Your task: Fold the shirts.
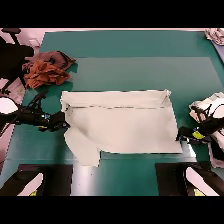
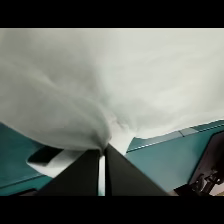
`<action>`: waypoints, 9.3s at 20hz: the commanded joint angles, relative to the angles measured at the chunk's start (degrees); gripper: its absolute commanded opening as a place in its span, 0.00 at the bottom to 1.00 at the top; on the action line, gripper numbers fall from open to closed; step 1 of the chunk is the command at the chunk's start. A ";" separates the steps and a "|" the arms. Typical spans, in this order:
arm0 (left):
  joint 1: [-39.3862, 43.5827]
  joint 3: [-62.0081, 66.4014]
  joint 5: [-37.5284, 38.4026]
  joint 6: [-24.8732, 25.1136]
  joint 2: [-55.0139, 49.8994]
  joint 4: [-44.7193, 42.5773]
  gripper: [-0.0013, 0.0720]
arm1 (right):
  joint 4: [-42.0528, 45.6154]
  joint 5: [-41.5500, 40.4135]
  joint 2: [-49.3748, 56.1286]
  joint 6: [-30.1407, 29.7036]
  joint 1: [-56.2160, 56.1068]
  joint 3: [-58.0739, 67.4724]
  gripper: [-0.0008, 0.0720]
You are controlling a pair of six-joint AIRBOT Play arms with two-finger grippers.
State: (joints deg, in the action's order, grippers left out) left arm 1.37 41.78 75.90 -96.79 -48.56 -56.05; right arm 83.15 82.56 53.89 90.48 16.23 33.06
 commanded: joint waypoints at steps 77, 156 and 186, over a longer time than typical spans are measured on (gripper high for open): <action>2.75 37.81 -14.05 2.40 -27.52 -12.50 0.50 | -22.47 -11.54 34.56 -9.49 4.07 45.46 0.98; 9.77 57.99 16.98 -6.45 -26.77 -40.81 0.50 | -69.83 -56.72 66.05 17.92 -61.59 75.01 0.47; 9.77 57.96 21.35 -5.18 -26.77 -40.81 0.50 | -81.66 -31.58 62.16 -26.67 -43.39 55.23 0.50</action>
State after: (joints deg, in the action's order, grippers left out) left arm 11.14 99.70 96.92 -101.71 -75.37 -96.77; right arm 12.73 53.63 113.71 69.95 -22.04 85.21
